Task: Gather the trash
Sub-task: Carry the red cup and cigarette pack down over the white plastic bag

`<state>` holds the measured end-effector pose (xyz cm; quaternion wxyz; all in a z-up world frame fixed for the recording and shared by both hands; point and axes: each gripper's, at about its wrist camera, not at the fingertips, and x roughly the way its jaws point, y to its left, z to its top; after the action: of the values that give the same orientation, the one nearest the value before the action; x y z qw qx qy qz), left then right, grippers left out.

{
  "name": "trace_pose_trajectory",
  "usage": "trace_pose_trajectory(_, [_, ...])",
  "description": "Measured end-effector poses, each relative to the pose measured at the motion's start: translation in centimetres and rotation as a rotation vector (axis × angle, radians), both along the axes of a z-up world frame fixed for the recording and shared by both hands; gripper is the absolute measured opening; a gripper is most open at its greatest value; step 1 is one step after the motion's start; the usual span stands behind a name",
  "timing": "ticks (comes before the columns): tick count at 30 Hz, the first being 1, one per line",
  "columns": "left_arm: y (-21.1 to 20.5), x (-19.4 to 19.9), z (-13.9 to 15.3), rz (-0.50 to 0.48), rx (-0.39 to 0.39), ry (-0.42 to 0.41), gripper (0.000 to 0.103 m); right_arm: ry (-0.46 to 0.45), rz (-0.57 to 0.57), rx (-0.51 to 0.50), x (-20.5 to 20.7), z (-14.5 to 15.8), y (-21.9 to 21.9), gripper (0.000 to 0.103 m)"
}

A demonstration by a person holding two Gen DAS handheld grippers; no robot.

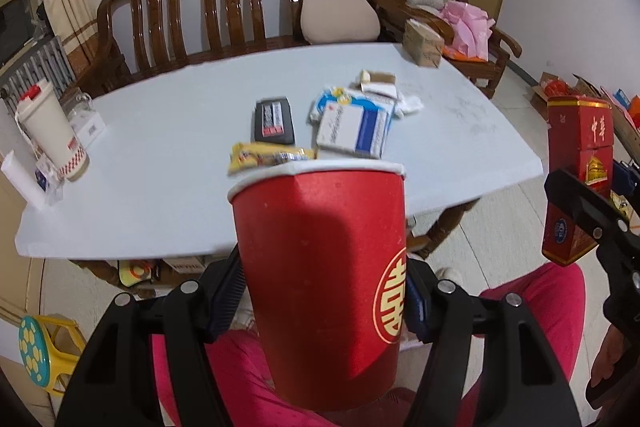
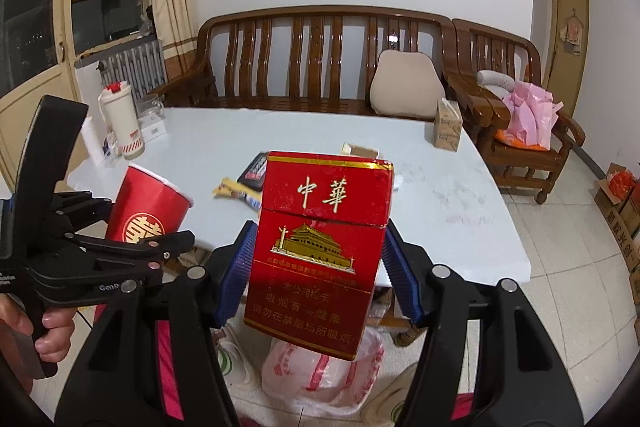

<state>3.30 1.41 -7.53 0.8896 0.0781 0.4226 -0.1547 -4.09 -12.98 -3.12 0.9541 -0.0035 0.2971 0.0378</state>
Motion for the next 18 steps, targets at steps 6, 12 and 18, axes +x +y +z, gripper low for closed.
trace_pose_trajectory(6, [-0.9,-1.4,-3.0,-0.013,0.013,0.038,0.064,0.052,-0.008,0.000,-1.1,-2.7,0.0,0.061])
trace_pose_trajectory(12, [-1.6,-2.1,-6.0,-0.025,0.012,0.086,0.064,0.105,-0.019,-0.015,-1.4,-5.4,-0.1,0.061])
trace_pose_trajectory(18, [-2.8,-2.1,-8.9,-0.052,0.023,0.133,0.064,0.170,-0.027,0.000,-1.2,-8.3,-0.7,0.061])
